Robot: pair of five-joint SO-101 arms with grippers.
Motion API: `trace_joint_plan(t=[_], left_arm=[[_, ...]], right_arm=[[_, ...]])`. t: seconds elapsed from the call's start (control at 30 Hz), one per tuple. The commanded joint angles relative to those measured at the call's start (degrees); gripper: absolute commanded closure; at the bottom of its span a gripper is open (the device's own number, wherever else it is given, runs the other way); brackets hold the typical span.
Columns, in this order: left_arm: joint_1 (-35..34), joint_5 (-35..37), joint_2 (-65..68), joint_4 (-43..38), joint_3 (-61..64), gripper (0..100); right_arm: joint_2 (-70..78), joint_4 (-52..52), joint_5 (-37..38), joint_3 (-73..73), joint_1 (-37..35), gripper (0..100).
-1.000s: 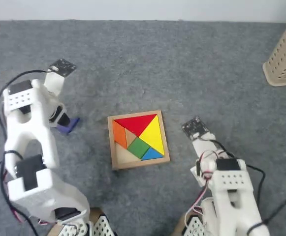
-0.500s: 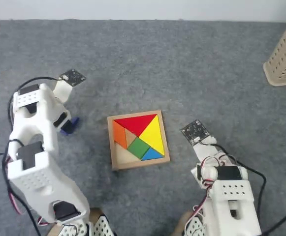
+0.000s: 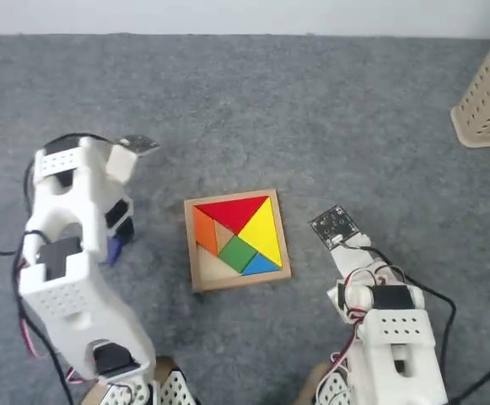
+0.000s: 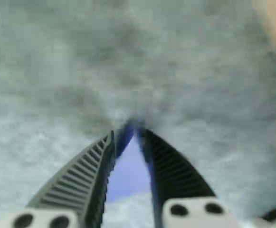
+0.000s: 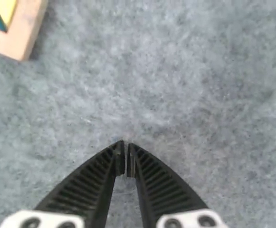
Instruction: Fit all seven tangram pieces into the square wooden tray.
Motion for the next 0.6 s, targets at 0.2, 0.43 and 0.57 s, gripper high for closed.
trace_joint_plan(t=[0.2,0.43,0.57], left_arm=[[11.34,15.74,-9.14,1.23,-4.44,98],[5.98,10.73,-31.74,0.18,8.48,88],[-2.46,5.45,-34.55,-5.1,19.3,85]], right_arm=[[-1.89,-0.84,1.32,0.35,0.57,99.1],[-1.89,-0.92,1.32,0.35,0.66,99.0],[-1.89,-0.92,1.32,0.44,0.57,99.0]])
